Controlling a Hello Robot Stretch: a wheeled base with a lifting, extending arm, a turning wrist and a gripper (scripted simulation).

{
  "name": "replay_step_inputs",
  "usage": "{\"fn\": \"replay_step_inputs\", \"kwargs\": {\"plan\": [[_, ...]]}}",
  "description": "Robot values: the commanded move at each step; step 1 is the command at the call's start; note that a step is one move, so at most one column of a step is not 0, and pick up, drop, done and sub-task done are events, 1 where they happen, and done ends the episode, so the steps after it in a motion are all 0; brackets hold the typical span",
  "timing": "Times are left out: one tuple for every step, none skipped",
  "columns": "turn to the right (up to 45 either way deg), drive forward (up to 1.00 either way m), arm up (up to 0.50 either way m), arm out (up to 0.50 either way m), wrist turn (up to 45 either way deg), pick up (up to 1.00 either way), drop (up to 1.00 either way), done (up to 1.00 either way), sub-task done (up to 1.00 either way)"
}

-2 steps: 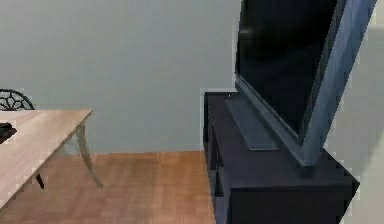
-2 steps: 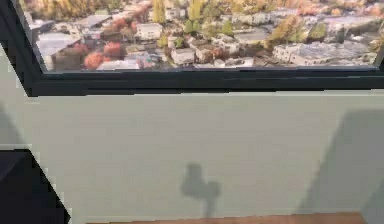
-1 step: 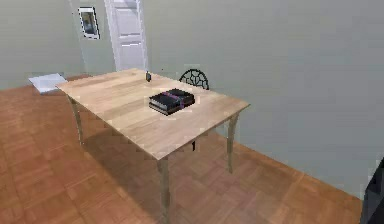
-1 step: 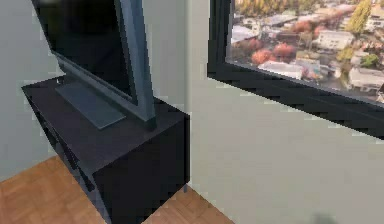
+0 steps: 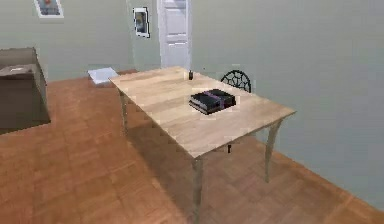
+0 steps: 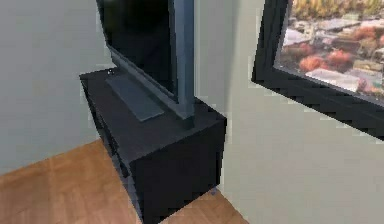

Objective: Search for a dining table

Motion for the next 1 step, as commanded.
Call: {"fn": "replay_step_inputs", "kwargs": {"plan": [[0.0,0.0,0.0,0.0,0.0,0.0,0.0,1.0,0.0]]}}
